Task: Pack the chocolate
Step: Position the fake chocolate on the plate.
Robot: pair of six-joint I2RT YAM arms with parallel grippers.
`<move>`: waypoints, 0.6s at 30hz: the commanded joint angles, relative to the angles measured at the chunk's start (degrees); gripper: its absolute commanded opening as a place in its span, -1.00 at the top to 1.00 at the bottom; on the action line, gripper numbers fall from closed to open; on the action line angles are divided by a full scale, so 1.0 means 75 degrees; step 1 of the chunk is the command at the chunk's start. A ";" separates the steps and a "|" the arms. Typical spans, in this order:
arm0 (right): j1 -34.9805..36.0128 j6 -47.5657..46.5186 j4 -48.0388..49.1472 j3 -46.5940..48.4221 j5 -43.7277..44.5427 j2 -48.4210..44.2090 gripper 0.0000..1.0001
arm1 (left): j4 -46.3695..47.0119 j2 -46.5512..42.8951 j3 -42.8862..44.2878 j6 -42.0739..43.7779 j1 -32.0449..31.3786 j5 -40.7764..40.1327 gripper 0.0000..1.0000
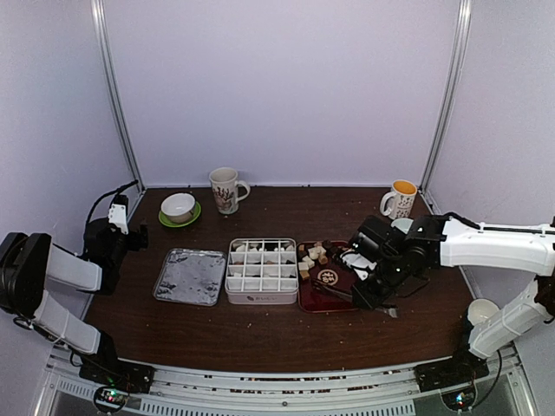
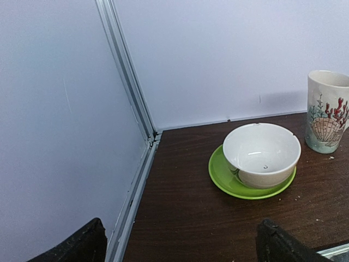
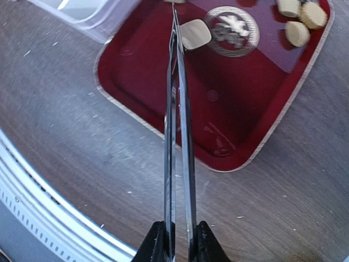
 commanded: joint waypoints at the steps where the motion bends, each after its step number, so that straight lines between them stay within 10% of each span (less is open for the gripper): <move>1: -0.0301 0.0278 -0.0277 -0.0114 0.0714 -0.0299 0.60 | 0.0359 0.0041 -0.0020 -0.0065 0.0063 0.0056 -0.96; 18: -0.0381 0.0370 0.0052 -0.0216 0.0539 -0.1184 0.10 | 0.0366 0.0041 -0.0023 -0.0065 0.0063 0.0056 -0.96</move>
